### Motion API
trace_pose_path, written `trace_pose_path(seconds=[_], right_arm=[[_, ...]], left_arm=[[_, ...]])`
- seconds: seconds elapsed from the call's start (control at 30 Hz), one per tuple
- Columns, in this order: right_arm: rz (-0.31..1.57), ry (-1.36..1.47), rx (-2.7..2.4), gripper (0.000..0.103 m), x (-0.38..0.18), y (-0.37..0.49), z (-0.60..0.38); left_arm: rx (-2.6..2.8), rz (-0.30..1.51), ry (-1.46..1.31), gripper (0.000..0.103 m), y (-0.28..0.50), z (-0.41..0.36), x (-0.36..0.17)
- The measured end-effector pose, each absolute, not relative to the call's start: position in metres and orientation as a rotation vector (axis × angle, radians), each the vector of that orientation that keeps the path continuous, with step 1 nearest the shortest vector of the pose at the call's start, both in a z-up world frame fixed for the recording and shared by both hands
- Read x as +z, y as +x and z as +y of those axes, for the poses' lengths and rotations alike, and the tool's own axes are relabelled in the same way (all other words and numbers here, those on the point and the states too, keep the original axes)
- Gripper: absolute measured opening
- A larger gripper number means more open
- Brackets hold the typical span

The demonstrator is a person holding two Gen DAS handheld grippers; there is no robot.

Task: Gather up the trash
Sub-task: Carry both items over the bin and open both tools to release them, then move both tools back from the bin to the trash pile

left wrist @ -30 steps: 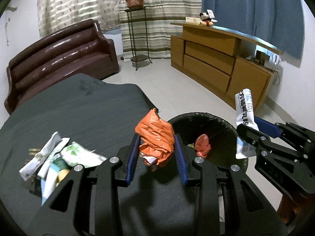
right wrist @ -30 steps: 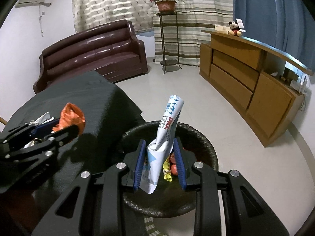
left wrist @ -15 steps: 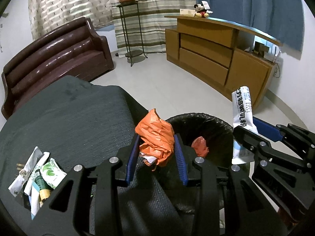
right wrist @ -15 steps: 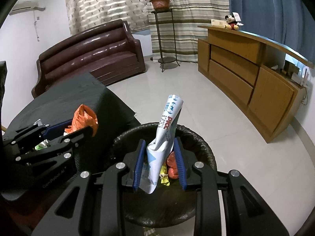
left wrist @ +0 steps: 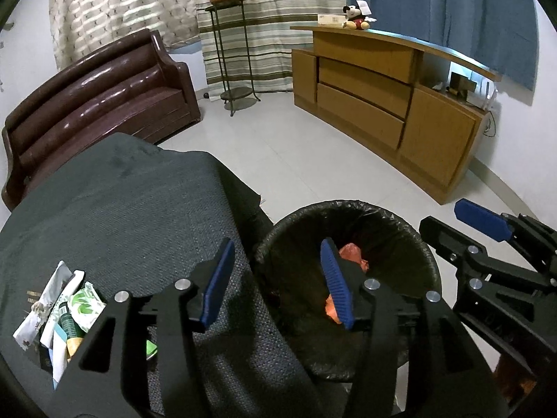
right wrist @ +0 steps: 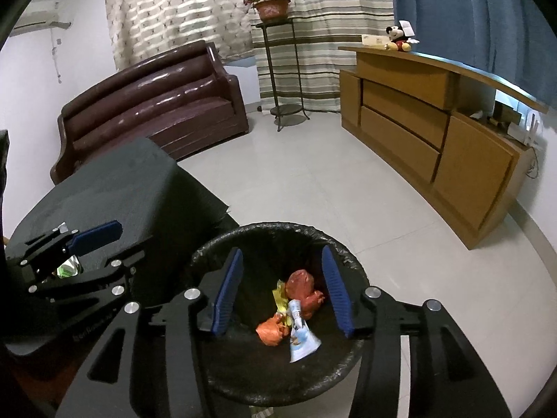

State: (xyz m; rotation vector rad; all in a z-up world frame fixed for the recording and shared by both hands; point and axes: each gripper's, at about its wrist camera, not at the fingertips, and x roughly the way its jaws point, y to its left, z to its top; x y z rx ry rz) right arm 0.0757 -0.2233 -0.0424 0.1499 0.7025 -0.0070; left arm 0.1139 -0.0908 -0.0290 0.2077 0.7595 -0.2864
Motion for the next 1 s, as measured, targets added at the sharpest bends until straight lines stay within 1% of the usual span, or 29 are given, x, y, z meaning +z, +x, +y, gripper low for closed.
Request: trace_pose_path(seconds=[0.17, 0.3, 0.4, 0.57, 1.0], right_arm=[[0.699, 0.155, -0.015, 0.053, -0.041, 0.077, -0.224], [0.69, 0.163, -0.026, 0.059, -0.041, 0.074, -0.224], [0.689, 0.191, -0.03, 0.062, -0.042, 0.072, -0.226], [0.691, 0.222, -0.027, 0.062, -0.045, 0.07, -0.219], [0.718, 0.127, 0.095, 0.063, -0.041, 0.065, -0.164]], left_arm=[[-0.285, 0.758, 0.202, 0.052, 0.114, -0.089, -0.028], [-0.279, 0.754, 0.192, 0.057, 0.11, -0.084, -0.023], [-0.273, 0.752, 0.188, 0.057, 0.105, -0.078, -0.02], [-0.248, 0.748, 0.173, 0.058, 0.095, -0.06, -0.013], [-0.117, 0.749, 0.129, 0.059, 0.071, 0.015, 0.0]])
